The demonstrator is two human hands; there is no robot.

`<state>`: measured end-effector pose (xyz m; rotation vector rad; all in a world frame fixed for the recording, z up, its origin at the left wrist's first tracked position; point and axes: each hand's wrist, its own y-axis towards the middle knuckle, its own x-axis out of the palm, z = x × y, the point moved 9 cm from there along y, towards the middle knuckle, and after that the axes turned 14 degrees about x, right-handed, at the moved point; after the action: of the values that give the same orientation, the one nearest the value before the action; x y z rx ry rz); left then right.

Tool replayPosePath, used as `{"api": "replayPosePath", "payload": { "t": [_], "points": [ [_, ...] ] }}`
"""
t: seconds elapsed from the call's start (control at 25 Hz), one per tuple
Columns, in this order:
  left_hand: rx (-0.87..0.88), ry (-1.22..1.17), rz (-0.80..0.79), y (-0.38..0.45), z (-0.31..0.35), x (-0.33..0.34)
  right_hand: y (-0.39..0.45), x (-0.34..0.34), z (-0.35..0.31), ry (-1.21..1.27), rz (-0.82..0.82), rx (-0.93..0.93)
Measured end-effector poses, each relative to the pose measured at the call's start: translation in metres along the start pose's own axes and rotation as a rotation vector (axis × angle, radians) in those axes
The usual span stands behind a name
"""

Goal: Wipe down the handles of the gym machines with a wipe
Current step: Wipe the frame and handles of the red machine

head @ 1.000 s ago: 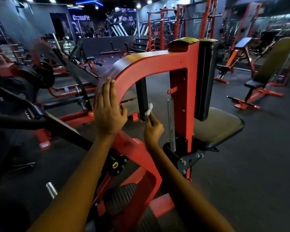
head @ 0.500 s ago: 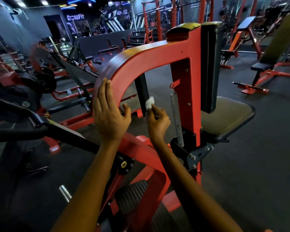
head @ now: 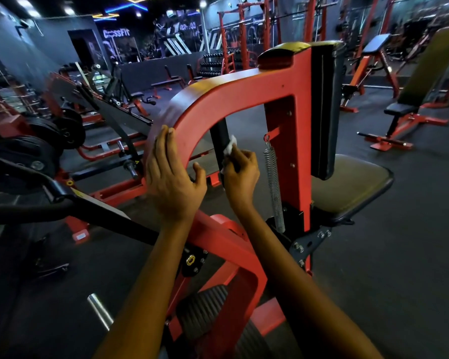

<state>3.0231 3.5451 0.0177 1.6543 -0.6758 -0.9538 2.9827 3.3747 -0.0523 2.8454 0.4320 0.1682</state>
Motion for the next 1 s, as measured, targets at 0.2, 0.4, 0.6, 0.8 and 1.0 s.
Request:
{"api": "replayPosePath", "payload": {
  "t": [0.2, 0.4, 0.6, 0.8, 1.0],
  "points": [
    [0.013, -0.027, -0.003, -0.001, -0.001, 0.002, -0.028, -0.024, 0.022, -0.206, 0.09, -0.177],
    [0.003, -0.022, -0.002, -0.001, -0.001, 0.002, 0.001, -0.004, -0.013, -0.067, 0.075, -0.035],
    [0.006, -0.019, 0.008, -0.002, 0.0, 0.001, -0.031, -0.003, -0.025, -0.393, 0.043, -0.549],
    [-0.001, -0.033, 0.003, 0.0, -0.001, 0.003, -0.001, 0.0, -0.059, -0.361, 0.009, -0.46],
    [0.006, -0.005, 0.004, 0.0, 0.001, 0.003, -0.019, -0.004, -0.047, -0.37, 0.074, -0.746]
  ]
}}
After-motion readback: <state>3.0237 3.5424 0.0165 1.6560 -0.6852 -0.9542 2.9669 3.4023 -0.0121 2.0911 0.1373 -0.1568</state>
